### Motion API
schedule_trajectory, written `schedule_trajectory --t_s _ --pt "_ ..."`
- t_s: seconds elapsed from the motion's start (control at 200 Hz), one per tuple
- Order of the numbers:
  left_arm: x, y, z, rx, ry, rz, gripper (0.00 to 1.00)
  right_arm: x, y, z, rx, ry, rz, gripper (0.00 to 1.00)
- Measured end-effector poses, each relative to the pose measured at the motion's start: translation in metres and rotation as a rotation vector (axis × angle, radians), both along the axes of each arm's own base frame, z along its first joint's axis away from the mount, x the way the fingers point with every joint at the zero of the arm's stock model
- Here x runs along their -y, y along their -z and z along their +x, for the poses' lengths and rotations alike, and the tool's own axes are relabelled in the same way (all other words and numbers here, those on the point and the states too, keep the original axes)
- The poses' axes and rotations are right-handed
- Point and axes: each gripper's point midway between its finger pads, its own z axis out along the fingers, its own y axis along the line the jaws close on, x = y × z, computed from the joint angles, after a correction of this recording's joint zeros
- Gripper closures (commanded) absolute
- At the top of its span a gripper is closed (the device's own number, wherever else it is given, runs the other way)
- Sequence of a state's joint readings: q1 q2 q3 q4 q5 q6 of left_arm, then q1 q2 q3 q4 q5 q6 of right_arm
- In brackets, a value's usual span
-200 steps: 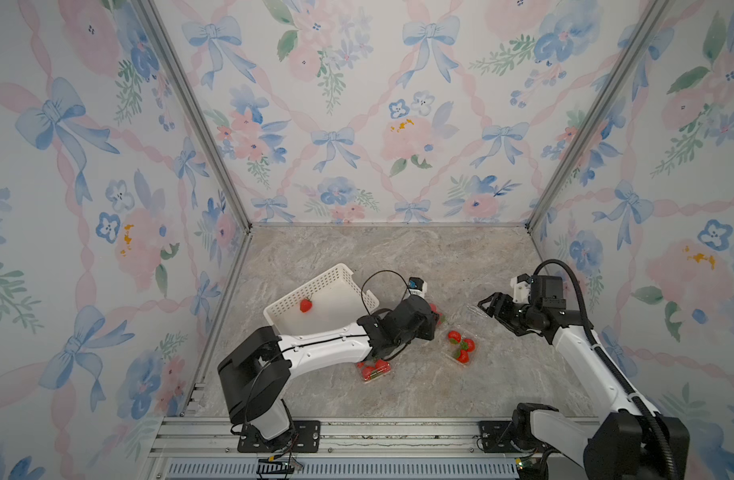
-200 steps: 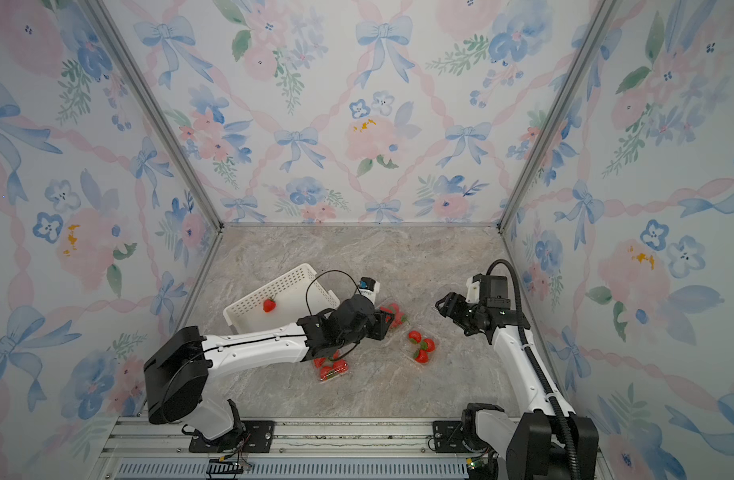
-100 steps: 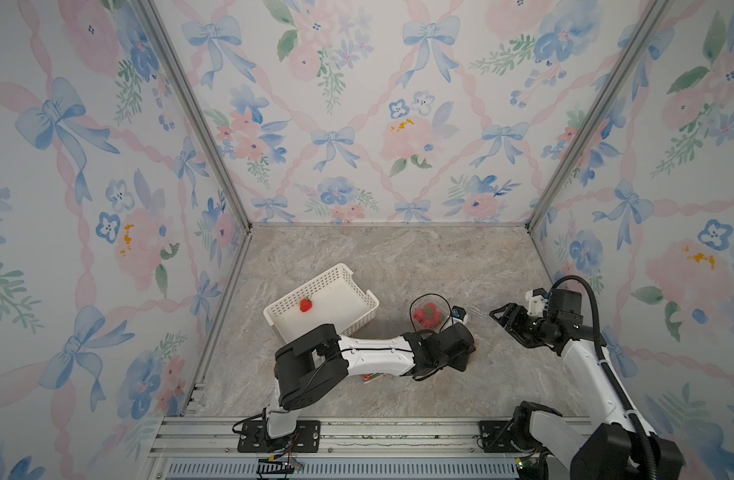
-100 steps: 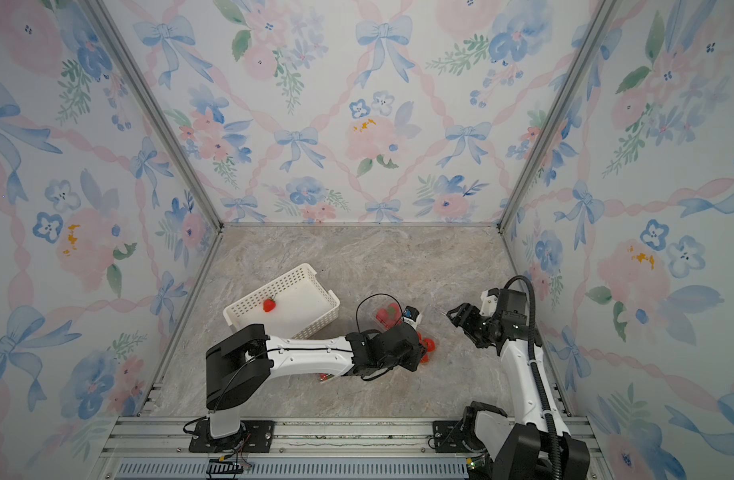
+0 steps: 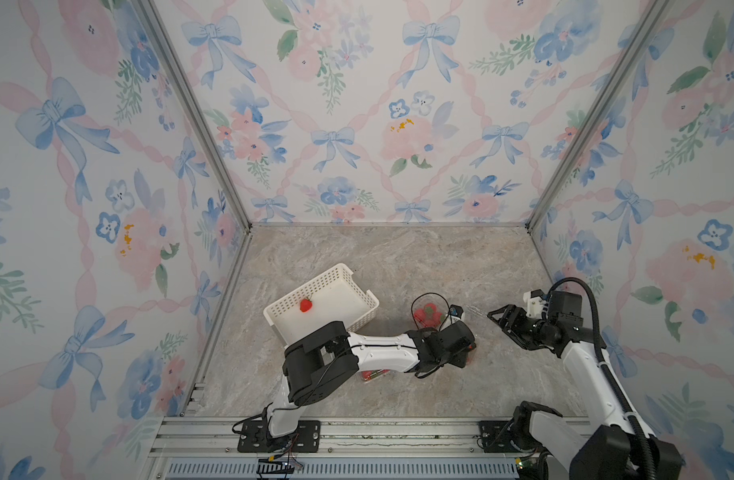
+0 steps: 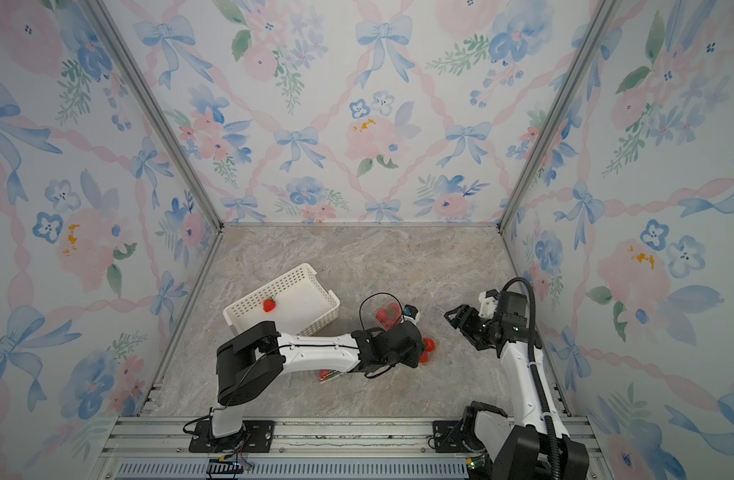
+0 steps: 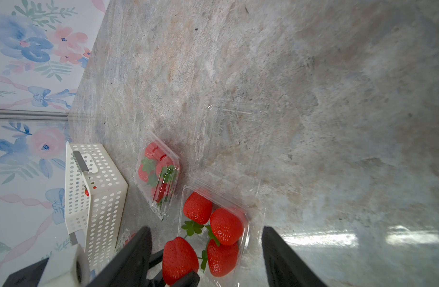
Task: Pack strawberries into containers
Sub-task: Place the strawberry in the packing box.
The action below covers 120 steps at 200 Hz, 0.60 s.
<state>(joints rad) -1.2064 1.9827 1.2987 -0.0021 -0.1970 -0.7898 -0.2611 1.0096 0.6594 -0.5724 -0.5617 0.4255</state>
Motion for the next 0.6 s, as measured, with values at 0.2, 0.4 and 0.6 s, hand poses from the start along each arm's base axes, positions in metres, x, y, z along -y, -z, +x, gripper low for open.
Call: schedule_trajectory --t_s 0.2,0.4,0.6 --pt "-0.0002 0.001 0.0057 -0.022 -0.031 -0.016 0.54 -0.0019 -0.0009 -0.0006 0.004 -0.006 0.009 0.28" --pt "0.0004 0.0024 0.0044 -0.042 -0.041 -0.025 0.49 -0.0033 0.0 -0.0014 0.002 -0.01 0.016 0.27" --pt "0.0003 0.0024 0.0045 -0.044 -0.045 -0.027 0.47 -0.0058 -0.0014 -0.0006 0.01 -0.02 0.031 0.27"
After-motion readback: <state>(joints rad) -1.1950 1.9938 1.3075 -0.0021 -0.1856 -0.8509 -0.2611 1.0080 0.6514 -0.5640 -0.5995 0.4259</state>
